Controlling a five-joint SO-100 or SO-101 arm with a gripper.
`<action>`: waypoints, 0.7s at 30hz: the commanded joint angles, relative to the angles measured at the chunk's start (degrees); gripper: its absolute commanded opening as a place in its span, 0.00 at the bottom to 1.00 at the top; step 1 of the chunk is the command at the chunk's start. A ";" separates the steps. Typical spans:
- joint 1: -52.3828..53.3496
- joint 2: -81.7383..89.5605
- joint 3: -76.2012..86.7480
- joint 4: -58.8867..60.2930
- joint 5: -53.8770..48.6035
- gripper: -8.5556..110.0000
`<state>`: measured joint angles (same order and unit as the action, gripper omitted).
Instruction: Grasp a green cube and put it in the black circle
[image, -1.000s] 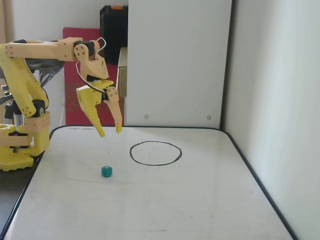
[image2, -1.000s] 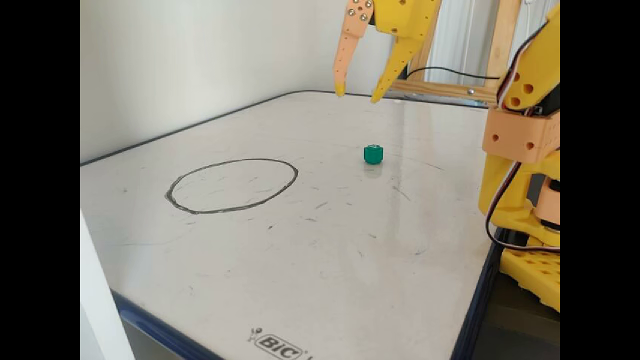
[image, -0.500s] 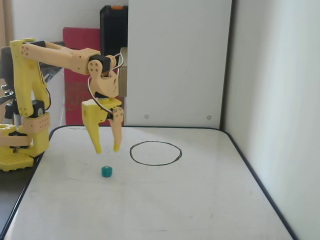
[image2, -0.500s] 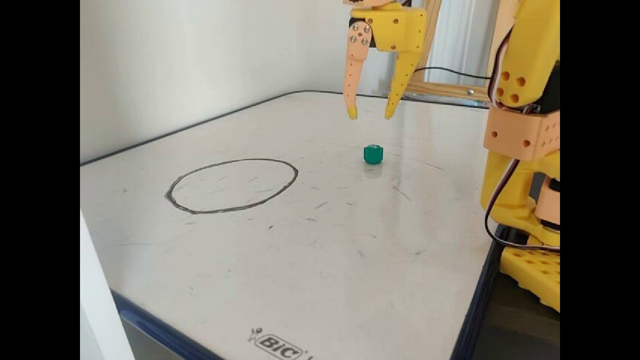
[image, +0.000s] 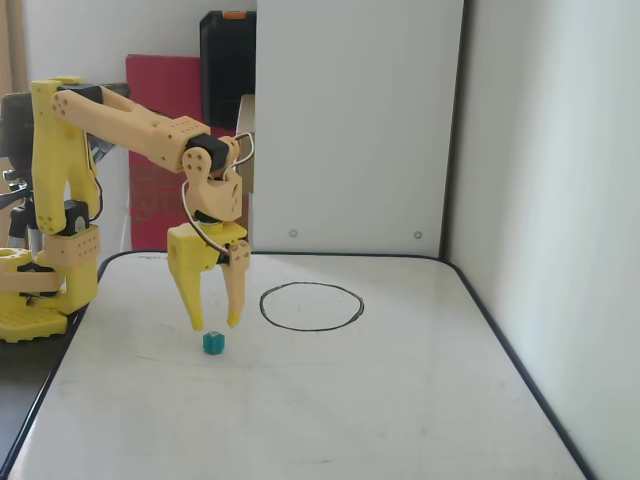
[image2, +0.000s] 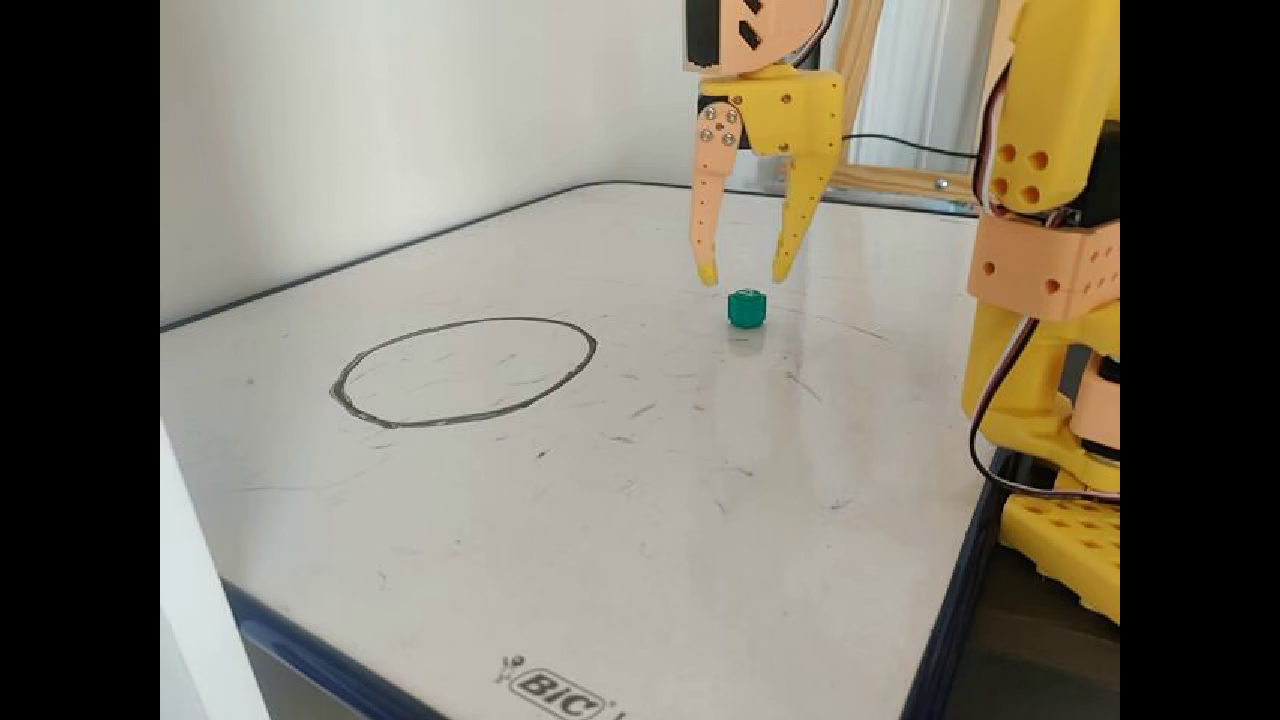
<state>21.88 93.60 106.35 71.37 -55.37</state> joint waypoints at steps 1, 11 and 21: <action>0.97 -0.18 -0.09 -0.62 -0.70 0.20; 2.02 -2.99 0.18 -2.99 -1.93 0.19; 2.46 -4.66 1.05 -5.54 -2.37 0.11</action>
<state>23.82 89.12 107.40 66.97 -57.30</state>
